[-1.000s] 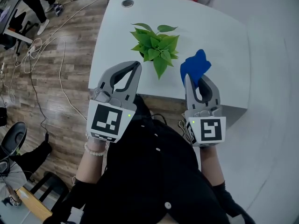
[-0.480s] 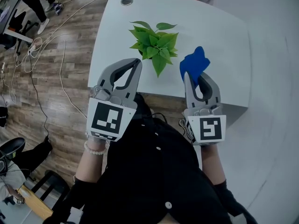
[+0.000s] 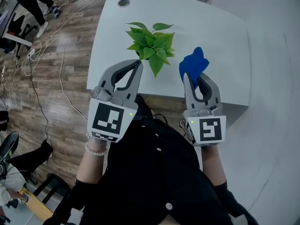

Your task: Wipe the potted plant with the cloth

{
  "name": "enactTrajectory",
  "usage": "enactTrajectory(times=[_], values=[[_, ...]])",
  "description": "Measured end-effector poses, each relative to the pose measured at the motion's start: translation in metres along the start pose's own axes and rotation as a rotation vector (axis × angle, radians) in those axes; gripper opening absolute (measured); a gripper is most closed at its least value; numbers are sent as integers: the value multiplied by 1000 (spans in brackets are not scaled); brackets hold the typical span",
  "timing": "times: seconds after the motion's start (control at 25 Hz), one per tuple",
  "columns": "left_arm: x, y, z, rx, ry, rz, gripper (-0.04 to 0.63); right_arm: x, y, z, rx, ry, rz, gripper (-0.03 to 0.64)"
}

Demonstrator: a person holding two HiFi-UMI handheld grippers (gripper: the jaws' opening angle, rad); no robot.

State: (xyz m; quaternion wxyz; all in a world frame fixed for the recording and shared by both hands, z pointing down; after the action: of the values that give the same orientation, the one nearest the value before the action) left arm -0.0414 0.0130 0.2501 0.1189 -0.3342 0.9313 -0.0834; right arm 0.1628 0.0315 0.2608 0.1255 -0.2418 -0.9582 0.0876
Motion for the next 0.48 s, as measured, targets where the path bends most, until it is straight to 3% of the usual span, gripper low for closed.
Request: enactTrajectory(times=[0.48], values=[[-3,8,0,-8,19,10,14,13,1,1,32,38,42,83]])
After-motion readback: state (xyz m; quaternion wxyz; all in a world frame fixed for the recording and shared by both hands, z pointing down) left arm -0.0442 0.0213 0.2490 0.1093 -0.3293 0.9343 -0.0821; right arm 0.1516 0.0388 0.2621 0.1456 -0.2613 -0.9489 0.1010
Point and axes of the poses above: the fingertips, and each gripper's own axes: y backward along the fingers, x to its left, z out of its top, the point moved 8 cm from there along y, backward along the fingers, and after that the axes turned 2 degrees about -x, right-handed, at the moved point
